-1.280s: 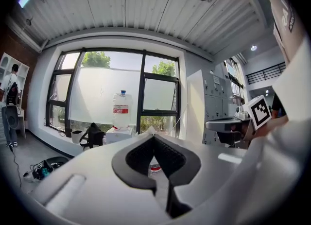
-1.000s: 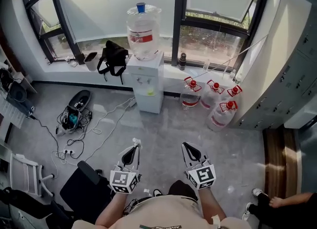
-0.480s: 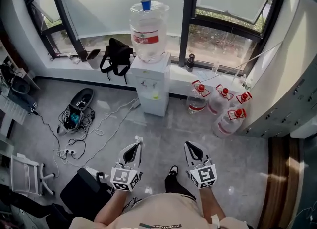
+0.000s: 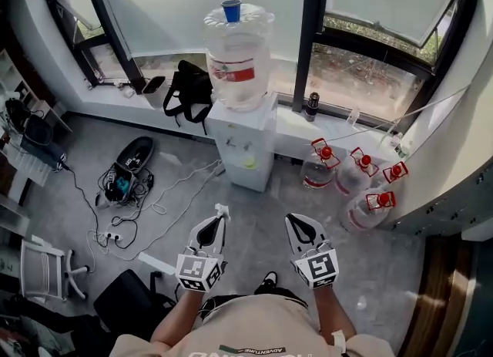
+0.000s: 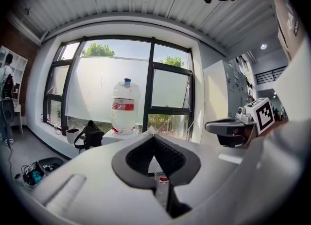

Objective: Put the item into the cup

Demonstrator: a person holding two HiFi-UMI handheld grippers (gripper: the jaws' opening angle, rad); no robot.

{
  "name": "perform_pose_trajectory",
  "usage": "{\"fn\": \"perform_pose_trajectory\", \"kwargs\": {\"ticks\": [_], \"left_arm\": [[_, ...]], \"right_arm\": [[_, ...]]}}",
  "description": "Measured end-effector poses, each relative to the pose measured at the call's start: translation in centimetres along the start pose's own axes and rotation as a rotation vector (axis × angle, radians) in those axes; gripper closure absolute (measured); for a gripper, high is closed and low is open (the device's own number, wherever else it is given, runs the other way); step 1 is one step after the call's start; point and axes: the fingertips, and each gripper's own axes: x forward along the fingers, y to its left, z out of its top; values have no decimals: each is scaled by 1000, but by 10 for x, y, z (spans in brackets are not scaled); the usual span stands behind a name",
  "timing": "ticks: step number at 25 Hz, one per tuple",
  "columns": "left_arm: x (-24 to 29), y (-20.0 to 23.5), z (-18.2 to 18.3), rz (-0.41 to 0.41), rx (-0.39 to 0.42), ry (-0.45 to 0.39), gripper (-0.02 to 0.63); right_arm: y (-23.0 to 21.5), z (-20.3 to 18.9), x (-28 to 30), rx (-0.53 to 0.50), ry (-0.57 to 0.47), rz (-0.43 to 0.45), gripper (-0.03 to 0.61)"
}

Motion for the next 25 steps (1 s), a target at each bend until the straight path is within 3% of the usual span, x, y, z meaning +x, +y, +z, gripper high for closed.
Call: {"fn": "perform_pose_trajectory", "kwargs": {"ticks": [10, 25], "left_arm": [[53, 32, -1, 0, -2, 32, 604], [162, 123, 16, -154, 17, 41, 604]], "right_arm": [[-19, -15, 62, 40, 28, 47, 566], [-68, -3, 170, 101, 49, -111, 566]]}}
